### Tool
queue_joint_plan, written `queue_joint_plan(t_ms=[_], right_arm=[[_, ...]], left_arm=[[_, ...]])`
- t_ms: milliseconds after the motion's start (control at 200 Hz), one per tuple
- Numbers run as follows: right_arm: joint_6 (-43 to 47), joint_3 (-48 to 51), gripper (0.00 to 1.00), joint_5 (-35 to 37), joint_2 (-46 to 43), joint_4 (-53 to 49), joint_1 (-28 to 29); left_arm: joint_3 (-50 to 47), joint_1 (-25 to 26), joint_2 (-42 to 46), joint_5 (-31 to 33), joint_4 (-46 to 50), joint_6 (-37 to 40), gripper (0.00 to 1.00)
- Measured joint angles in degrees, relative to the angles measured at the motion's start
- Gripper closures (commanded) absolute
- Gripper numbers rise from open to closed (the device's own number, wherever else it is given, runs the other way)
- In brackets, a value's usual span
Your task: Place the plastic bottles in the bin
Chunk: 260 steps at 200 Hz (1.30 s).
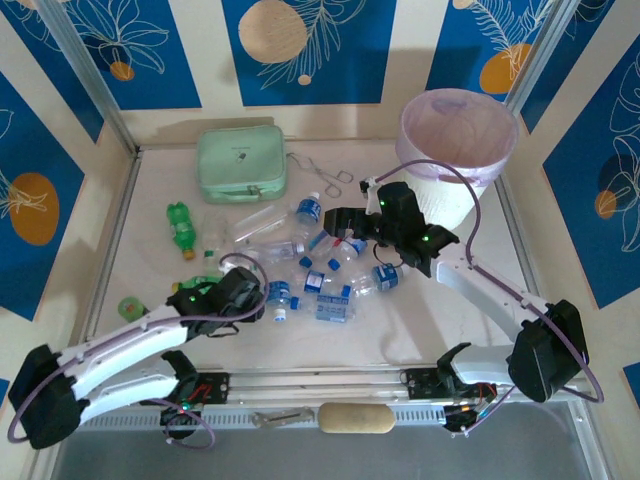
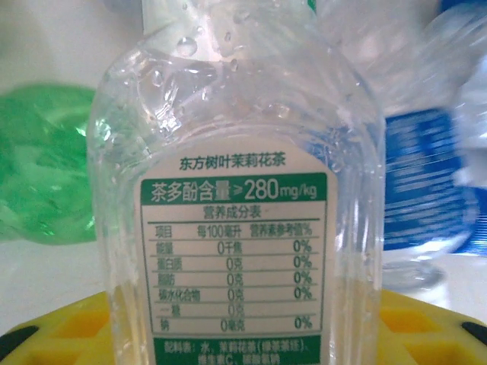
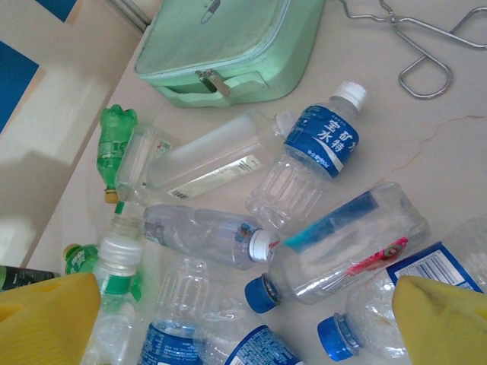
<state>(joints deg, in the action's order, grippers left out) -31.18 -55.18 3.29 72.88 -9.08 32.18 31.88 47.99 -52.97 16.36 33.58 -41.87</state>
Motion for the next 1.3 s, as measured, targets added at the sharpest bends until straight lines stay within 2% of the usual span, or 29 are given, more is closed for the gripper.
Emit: queue_joint_plan(t_ms=[110, 235, 310, 595, 915, 1165, 1301], right_arm=[[-0.33, -0.09, 0.01, -3.5, 0.61, 1.36, -0.17], [-0.83, -0.46, 0.01, -8.83, 1.09, 3.15, -0.33], [-1.62, -0.87, 0.0, -12.02, 1.29, 4.74, -0.33], [-4.48, -2.36, 0.11, -21.35, 1.95, 10.27, -0.28], [-4.17, -3.76, 0.19, -23.17, 5.31, 11.65, 1.9], [-3.08, -4.94, 0.18, -22.99, 7.74, 11.39, 3.17], [-2.75, -5.16, 0.22, -22.53, 8.22, 10.95, 4.31]], left_arm=[[2.45, 0.0, 4.2, 0.17, -0.7, 3.06, 0.64], [5.53, 0.0, 4.61, -0.66, -4.76, 6.88, 0.65], [6.69, 0.0, 3.96, -1.9, -8.96, 9.01, 0.65], [6.97, -0.17, -2.25, -8.09, -27.32, 12.44, 0.65], [6.97, -0.94, -9.11, -15.34, -41.18, 12.13, 0.65], [6.97, -1.03, -9.79, -18.1, -44.68, 11.08, 0.65], [6.97, -1.05, -9.79, -18.03, -45.16, 11.13, 0.65]])
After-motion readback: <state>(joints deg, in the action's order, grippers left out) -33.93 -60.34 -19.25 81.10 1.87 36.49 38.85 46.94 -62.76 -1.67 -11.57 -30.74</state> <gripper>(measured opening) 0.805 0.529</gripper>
